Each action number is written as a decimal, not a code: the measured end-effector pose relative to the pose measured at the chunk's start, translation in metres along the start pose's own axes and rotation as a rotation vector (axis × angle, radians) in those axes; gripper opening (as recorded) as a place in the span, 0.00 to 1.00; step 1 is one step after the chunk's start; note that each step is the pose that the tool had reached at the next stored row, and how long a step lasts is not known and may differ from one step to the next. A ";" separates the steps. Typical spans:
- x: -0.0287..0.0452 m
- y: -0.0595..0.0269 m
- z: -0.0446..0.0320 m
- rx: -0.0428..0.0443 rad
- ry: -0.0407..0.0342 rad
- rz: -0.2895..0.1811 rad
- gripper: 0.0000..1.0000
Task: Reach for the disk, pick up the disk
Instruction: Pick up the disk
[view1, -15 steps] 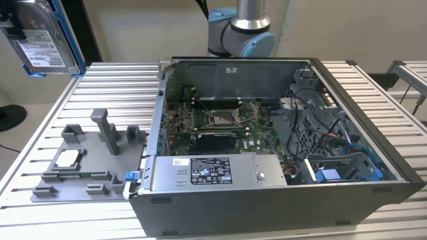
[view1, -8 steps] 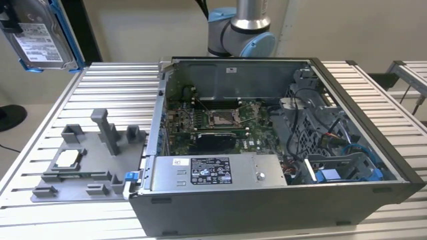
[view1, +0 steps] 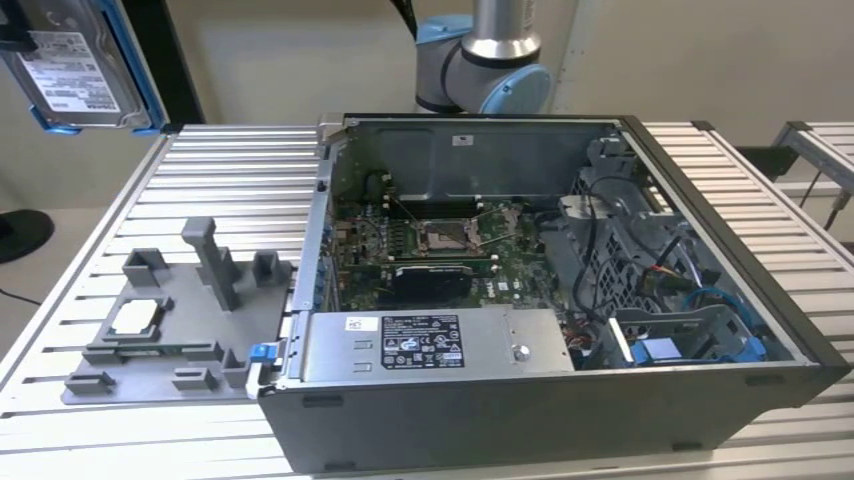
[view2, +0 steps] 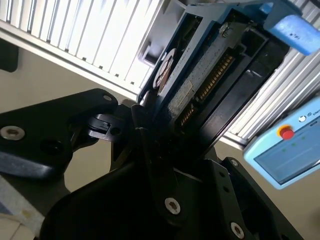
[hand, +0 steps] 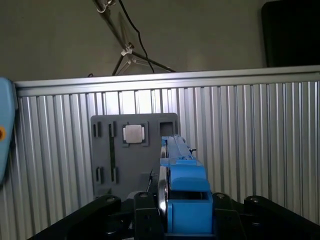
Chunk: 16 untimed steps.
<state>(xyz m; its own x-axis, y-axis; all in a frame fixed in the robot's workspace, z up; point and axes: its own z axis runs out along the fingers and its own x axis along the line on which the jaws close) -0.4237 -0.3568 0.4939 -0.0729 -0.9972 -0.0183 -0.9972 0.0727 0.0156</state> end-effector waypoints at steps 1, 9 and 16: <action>0.0000 0.0000 -0.0014 0.0000 0.0000 0.000 0.00; -0.0002 0.0002 -0.0118 0.0001 0.0000 0.000 0.00; -0.0004 0.0004 -0.0218 0.0001 0.0000 0.000 0.00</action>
<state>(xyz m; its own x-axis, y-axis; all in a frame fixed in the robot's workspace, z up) -0.4238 -0.3568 0.5156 -0.0730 -0.9972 -0.0183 -0.9972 0.0727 0.0155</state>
